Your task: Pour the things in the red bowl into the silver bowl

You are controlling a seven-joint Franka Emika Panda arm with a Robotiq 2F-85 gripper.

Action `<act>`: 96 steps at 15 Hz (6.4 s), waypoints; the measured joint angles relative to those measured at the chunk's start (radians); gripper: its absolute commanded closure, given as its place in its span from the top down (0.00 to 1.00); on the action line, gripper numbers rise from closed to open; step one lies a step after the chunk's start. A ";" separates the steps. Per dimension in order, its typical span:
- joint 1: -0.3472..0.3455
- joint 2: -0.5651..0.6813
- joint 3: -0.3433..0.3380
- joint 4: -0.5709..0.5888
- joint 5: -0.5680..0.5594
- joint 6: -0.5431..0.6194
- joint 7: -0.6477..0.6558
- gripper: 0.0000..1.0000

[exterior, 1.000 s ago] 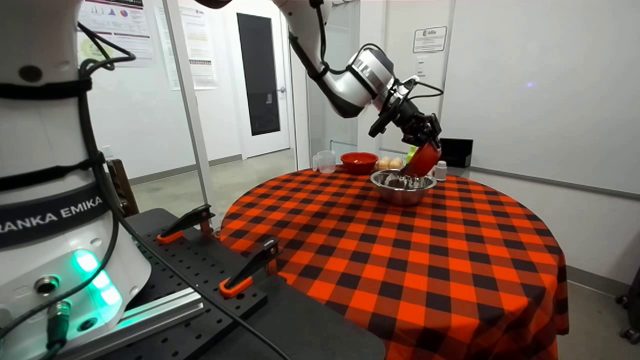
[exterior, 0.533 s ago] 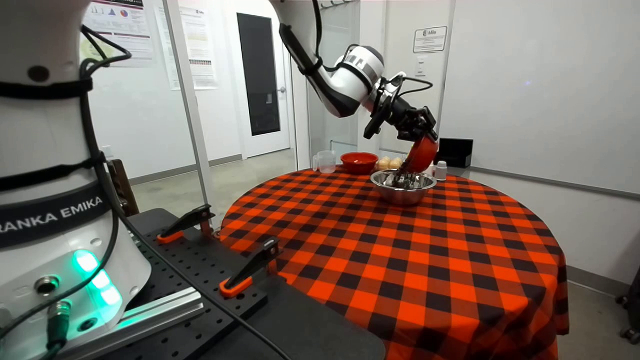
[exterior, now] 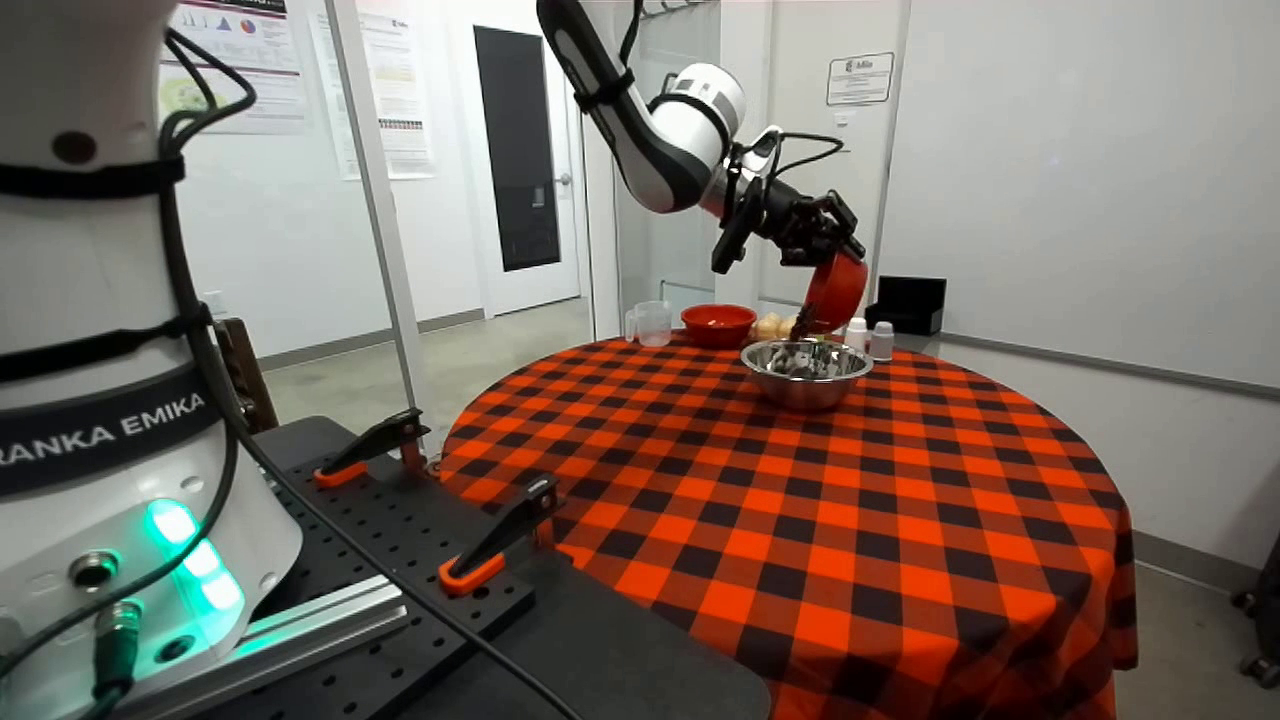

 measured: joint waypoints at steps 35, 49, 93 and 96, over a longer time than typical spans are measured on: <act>-0.223 0.079 0.425 -0.023 -0.754 -0.471 0.228 0.03; -0.387 -0.039 0.534 -0.013 -0.357 -0.341 -0.091 0.03; -0.385 0.087 0.565 -0.057 1.393 -0.039 -1.460 0.03; -0.380 0.121 0.547 -0.056 1.393 -0.002 -1.403 0.36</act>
